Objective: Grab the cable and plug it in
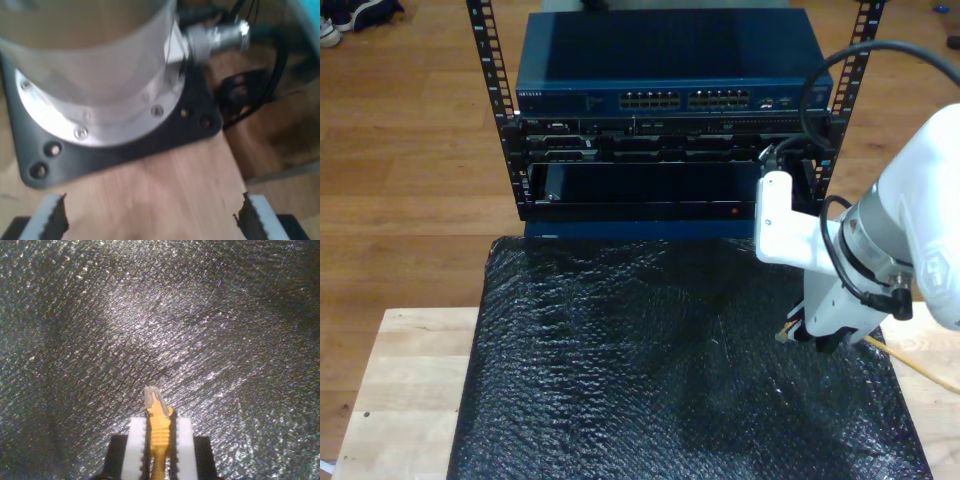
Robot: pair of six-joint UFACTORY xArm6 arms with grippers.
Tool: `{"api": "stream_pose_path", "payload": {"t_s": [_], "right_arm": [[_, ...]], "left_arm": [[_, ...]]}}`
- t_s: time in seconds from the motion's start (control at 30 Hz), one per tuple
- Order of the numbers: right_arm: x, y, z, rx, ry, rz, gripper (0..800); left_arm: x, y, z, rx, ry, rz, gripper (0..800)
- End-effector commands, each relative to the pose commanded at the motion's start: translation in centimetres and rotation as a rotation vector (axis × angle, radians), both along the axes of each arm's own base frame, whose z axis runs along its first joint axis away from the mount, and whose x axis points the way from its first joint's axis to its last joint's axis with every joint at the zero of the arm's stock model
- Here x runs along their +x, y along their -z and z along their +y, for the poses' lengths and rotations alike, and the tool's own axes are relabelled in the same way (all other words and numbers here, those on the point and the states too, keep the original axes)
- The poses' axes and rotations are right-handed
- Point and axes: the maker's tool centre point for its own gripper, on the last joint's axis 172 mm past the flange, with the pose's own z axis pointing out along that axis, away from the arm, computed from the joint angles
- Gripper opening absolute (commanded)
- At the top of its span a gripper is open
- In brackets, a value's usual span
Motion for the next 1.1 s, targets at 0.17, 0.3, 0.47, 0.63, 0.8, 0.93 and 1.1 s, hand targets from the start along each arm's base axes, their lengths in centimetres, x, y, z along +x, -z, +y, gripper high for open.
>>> {"api": "stream_pose_path", "payload": {"t_s": [0.17, 0.3, 0.47, 0.63, 0.8, 0.93, 1.1], "right_arm": [[0.5, 0.2, 0.0, 0.003, 0.006, -0.019, 0], [1.8, -0.5, 0.2, 0.017, 0.011, -0.080, 0], [3.6, -1.8, 0.6, 0.034, 0.018, -0.153, 0], [4.9, -2.9, 0.8, 0.045, 0.022, -0.219, 0], [7.4, -5.3, 1.4, 0.071, 0.028, -0.335, 0], [9.9, -6.3, 2.4, 0.084, 0.027, -0.396, 0], [11.9, -5.7, 3.6, 0.063, -0.006, -0.430, 0]], "left_arm": [[0.6, 1.3, 0.3, 0.043, -0.012, -0.028, 800], [0.7, 1.4, 0.3, 0.042, -0.026, -0.030, 800], [0.9, 1.4, 0.2, 0.041, -0.032, -0.036, 800], [0.9, 1.4, 0.2, 0.041, -0.032, -0.036, 800], [0.9, 1.4, 0.2, 0.041, -0.032, -0.036, 800], [0.9, 1.4, 0.2, 0.041, -0.032, -0.036, 800], [0.9, 1.4, 0.2, 0.041, -0.032, -0.036, 800]]}}
